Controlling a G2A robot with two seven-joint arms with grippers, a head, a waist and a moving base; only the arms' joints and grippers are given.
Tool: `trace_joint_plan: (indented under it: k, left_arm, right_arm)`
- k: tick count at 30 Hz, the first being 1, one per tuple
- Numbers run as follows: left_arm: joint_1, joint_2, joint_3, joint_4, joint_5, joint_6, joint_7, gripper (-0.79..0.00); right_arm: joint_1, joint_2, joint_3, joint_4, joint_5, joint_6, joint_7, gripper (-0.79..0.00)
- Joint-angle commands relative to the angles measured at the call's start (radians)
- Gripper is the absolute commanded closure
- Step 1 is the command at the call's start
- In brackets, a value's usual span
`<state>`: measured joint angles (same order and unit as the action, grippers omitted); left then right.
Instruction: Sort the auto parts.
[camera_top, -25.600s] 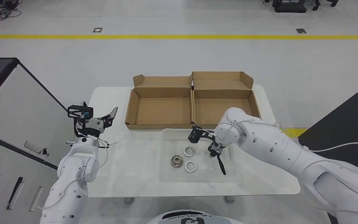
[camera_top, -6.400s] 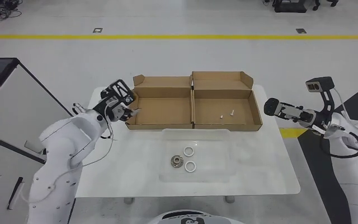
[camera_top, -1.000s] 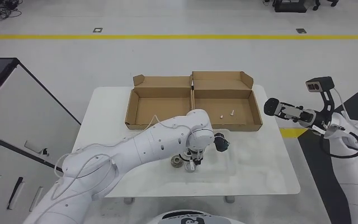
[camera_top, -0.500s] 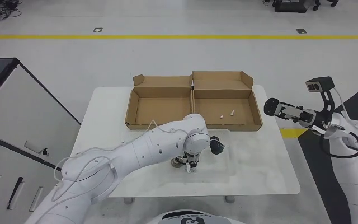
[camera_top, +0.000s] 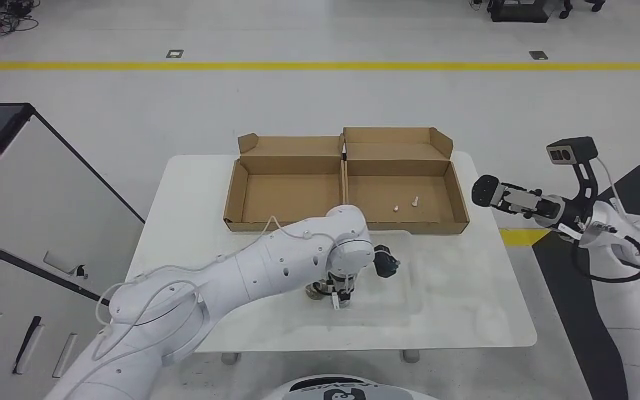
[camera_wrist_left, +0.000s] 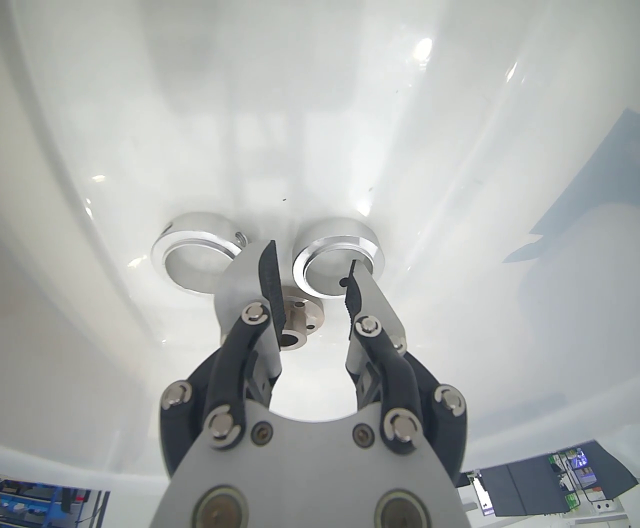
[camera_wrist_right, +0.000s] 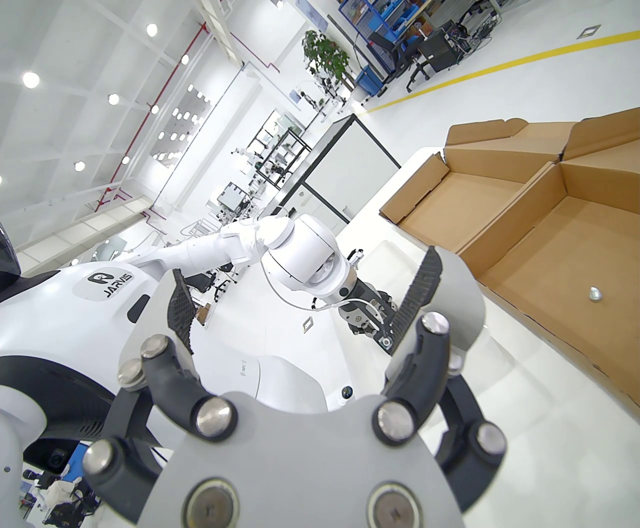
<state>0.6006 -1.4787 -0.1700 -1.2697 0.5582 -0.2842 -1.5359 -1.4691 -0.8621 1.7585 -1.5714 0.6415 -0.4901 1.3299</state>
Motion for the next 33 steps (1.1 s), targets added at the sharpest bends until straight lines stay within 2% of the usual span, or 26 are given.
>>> trace_joint_plan:
  k: [1,7,10,14,16,23,26,29,32,33]
  left_arm:
    - [-0.003,0.001,0.000,-0.003,-0.001,0.000,0.000,-0.329]
    - [0.001,0.003,0.000,-0.001,0.002,0.000,0.000,-0.326]
    - [0.004,0.004,0.000,-0.001,0.001,0.000,0.000,-0.271]
    - [0.006,0.003,0.000,0.001,0.003,0.000,0.000,-0.271]
    - [0.005,0.002,0.000,0.003,0.011,0.000,0.000,-0.246]
    - [0.008,-0.012,0.000,0.020,0.029,0.000,0.000,-0.225]
    - [0.013,-0.020,0.000,0.029,0.039,0.000,0.000,-0.182]
    - [0.017,-0.030,0.000,0.042,0.045,0.000,0.000,-0.191]
    - [0.020,-0.037,0.000,0.057,0.052,0.000,0.000,-0.145]
    - [0.022,-0.040,0.000,0.061,0.055,0.000,0.000,0.000]
  right_arm:
    - [0.000,0.000,0.000,0.000,0.000,0.000,0.000,-0.785]
    - [0.000,0.000,0.000,0.000,0.000,0.000,0.000,-0.785]
    - [0.000,0.000,0.000,0.000,0.000,0.000,0.000,-0.785]
    - [0.000,0.000,0.000,0.000,0.000,0.000,0.000,-0.785]
    - [0.000,0.000,0.000,0.000,0.000,0.000,0.000,-0.785]
    - [0.000,0.000,0.000,0.000,0.000,0.000,0.000,-0.785]
    - [0.000,0.000,0.000,0.000,0.000,0.000,0.000,-0.785]
    - [0.000,0.000,0.000,0.000,0.000,0.000,0.000,-0.785]
    - [0.000,0.000,0.000,0.000,0.000,0.000,0.000,-0.785]
    - [0.000,0.000,0.000,0.000,0.000,0.000,0.000,-0.785]
